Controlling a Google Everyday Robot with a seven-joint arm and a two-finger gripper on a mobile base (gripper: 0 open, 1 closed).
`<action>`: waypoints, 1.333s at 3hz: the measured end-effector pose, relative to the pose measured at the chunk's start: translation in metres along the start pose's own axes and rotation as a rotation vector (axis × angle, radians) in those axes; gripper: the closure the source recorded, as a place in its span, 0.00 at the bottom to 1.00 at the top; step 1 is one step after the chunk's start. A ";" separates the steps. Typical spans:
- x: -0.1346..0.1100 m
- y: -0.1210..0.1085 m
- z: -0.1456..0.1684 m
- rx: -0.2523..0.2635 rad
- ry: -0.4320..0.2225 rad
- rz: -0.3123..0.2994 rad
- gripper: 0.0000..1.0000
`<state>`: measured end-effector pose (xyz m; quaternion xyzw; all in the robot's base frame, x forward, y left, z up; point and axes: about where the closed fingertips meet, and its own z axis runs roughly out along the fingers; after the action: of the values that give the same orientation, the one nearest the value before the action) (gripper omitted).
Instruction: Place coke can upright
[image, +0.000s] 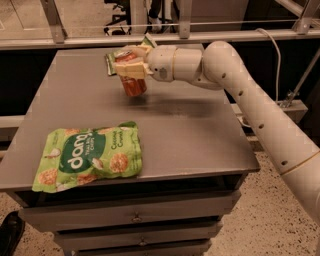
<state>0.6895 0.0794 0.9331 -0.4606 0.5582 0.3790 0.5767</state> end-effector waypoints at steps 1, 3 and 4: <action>0.002 0.002 -0.012 -0.028 -0.097 -0.029 0.97; 0.005 0.010 -0.026 -0.084 -0.152 -0.063 0.44; 0.008 0.013 -0.029 -0.104 -0.149 -0.064 0.21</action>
Offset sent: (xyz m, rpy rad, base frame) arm -0.0120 -0.0317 -0.0005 0.1544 -0.1274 0.0830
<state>0.6692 0.0554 0.9255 -0.4780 0.4784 0.4222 0.6036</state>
